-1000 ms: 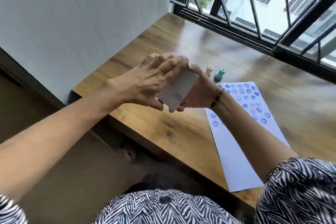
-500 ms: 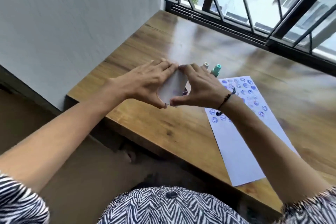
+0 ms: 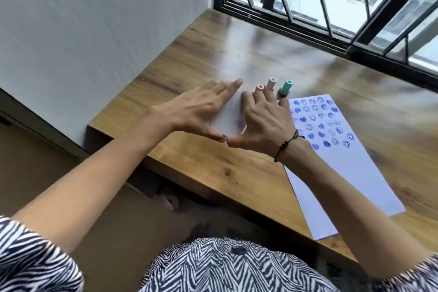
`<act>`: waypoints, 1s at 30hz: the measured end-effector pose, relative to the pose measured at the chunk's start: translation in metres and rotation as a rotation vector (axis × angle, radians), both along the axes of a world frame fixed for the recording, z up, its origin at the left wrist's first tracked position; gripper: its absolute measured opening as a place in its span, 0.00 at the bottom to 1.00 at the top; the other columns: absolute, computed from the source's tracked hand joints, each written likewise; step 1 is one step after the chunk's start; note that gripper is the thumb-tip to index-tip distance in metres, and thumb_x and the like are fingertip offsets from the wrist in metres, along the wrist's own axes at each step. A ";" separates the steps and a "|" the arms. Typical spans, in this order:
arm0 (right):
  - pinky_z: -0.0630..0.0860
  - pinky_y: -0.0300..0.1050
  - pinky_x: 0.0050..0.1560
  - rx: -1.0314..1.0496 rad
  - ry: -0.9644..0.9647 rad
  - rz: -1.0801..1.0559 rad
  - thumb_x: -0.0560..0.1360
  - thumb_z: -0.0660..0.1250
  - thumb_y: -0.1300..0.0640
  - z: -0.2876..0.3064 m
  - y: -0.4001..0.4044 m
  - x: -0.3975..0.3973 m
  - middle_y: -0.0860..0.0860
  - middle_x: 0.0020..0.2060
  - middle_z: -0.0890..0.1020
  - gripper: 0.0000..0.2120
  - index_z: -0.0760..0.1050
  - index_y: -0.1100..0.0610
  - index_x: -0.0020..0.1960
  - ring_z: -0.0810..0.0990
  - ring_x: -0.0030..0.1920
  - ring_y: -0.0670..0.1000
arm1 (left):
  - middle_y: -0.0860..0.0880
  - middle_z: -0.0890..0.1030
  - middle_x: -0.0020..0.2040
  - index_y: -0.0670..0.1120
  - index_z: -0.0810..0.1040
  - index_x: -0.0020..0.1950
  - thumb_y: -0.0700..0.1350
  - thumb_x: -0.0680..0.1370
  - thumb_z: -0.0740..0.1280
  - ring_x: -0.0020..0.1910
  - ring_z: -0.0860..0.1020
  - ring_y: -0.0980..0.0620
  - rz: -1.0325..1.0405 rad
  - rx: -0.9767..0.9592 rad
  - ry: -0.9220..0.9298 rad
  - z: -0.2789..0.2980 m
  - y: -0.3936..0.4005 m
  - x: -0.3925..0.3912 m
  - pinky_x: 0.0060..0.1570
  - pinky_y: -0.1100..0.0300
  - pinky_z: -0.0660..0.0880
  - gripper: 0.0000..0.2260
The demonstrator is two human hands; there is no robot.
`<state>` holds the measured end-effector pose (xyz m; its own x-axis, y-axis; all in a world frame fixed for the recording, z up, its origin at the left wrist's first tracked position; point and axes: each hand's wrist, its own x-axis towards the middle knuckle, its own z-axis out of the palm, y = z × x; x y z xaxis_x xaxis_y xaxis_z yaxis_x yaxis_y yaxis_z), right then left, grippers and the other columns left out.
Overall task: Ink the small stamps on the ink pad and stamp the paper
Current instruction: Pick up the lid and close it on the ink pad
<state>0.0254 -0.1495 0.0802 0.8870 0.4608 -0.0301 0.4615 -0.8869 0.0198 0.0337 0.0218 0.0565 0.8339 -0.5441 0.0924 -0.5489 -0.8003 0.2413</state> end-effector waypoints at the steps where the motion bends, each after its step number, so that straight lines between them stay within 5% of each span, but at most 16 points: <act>1: 0.66 0.60 0.61 0.033 0.019 -0.060 0.55 0.62 0.28 -0.002 0.000 0.000 0.60 0.63 0.71 0.46 0.64 0.61 0.60 0.65 0.67 0.59 | 0.41 0.54 0.74 0.47 0.35 0.71 0.63 0.60 0.71 0.72 0.53 0.45 0.062 -0.056 0.057 -0.004 0.004 -0.003 0.71 0.55 0.49 0.56; 5: 0.69 0.57 0.56 0.102 0.057 -0.239 0.60 0.65 0.30 -0.020 -0.003 -0.001 0.61 0.57 0.76 0.39 0.67 0.61 0.56 0.70 0.59 0.60 | 0.39 0.58 0.72 0.48 0.26 0.66 0.56 0.63 0.74 0.71 0.56 0.43 0.278 -0.203 0.183 -0.036 0.010 -0.022 0.72 0.50 0.53 0.58; 8: 0.70 0.57 0.54 0.136 0.085 -0.306 0.60 0.64 0.28 -0.030 0.002 -0.001 0.62 0.55 0.77 0.42 0.67 0.63 0.57 0.71 0.58 0.61 | 0.39 0.71 0.64 0.40 0.35 0.69 0.48 0.64 0.75 0.60 0.69 0.39 0.428 -0.358 0.080 -0.054 -0.005 -0.029 0.64 0.49 0.64 0.54; 12: 0.71 0.56 0.53 0.187 0.115 -0.311 0.60 0.67 0.31 -0.038 0.016 0.000 0.63 0.55 0.77 0.42 0.65 0.63 0.59 0.69 0.58 0.63 | 0.39 0.76 0.57 0.37 0.41 0.71 0.43 0.64 0.74 0.54 0.71 0.38 0.556 -0.534 -0.050 -0.067 -0.016 -0.029 0.56 0.55 0.64 0.49; 23: 0.65 0.54 0.54 0.153 0.119 -0.193 0.64 0.67 0.37 -0.041 0.022 0.013 0.67 0.50 0.77 0.32 0.69 0.65 0.51 0.70 0.53 0.63 | 0.41 0.74 0.60 0.48 0.32 0.67 0.47 0.67 0.72 0.57 0.70 0.40 0.517 -0.529 -0.110 -0.077 -0.016 -0.032 0.61 0.47 0.68 0.49; 30: 0.65 0.54 0.53 0.136 0.106 -0.185 0.68 0.65 0.38 -0.041 0.028 0.013 0.66 0.49 0.78 0.29 0.70 0.64 0.51 0.71 0.52 0.61 | 0.44 0.73 0.62 0.42 0.35 0.70 0.43 0.68 0.68 0.56 0.70 0.41 0.528 -0.503 -0.130 -0.078 -0.017 -0.033 0.58 0.47 0.69 0.46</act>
<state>0.0381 -0.1220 0.0397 0.9518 0.2973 -0.0757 0.2844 -0.9476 -0.1456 0.0012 0.0051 -0.0210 0.9382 0.0604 0.3409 -0.1710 -0.7753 0.6080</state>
